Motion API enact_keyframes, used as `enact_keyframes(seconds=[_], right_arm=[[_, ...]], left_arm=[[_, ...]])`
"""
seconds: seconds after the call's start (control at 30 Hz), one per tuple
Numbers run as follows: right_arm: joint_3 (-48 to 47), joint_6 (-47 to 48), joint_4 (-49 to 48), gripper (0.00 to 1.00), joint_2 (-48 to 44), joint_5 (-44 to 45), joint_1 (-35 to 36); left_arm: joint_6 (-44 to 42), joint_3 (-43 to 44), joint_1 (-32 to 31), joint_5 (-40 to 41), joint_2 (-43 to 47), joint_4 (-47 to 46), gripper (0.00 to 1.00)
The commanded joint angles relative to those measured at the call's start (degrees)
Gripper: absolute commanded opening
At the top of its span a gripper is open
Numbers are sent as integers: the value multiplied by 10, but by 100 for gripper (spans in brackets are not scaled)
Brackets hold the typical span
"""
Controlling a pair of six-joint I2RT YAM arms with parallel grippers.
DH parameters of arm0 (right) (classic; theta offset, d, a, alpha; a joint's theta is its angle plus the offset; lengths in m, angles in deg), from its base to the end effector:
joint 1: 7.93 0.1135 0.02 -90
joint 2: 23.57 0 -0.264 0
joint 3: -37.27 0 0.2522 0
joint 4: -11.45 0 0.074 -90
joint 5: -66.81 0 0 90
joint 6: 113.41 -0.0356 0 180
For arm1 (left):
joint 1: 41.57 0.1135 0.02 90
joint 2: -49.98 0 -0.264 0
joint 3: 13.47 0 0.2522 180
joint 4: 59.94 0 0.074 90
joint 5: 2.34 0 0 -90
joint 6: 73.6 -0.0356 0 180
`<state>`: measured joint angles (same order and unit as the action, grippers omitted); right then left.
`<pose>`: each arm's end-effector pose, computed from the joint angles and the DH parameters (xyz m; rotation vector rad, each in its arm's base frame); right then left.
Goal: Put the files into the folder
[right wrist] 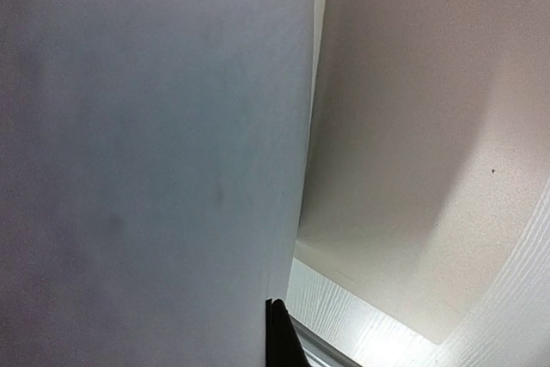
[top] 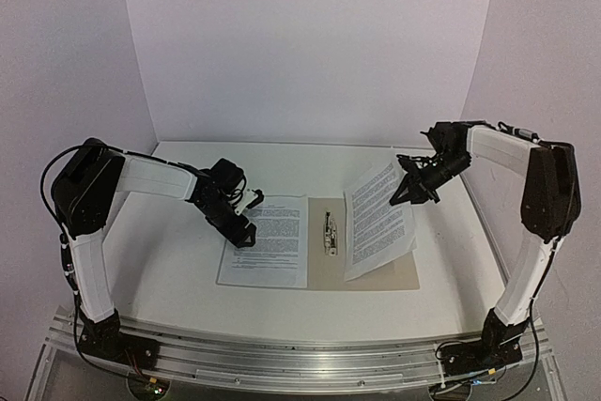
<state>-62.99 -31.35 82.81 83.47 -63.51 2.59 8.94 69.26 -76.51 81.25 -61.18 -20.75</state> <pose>0.3582 0.0899 0.2372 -0.1734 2.8564 1.0839 0.3082 -0.2202 0.1385 1.0322 2.5761 -0.2813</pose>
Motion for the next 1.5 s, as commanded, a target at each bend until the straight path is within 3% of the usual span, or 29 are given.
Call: enact_keyframes(seconds=[0.0,0.83,1.17,1.47], right_arm=[[-6,-7,-24,0,9,-38,2],[33,50,-47,0,85,-26,3],[58,70,-58,0,105,20,2],[60,51,-66,14,119,83,2]], left_arm=[[7,-21,4,-12,-14,48,84],[5,-24,4,-14,-13,42,84],[4,-25,4,-17,-13,42,84],[6,-26,4,-21,-12,43,84]])
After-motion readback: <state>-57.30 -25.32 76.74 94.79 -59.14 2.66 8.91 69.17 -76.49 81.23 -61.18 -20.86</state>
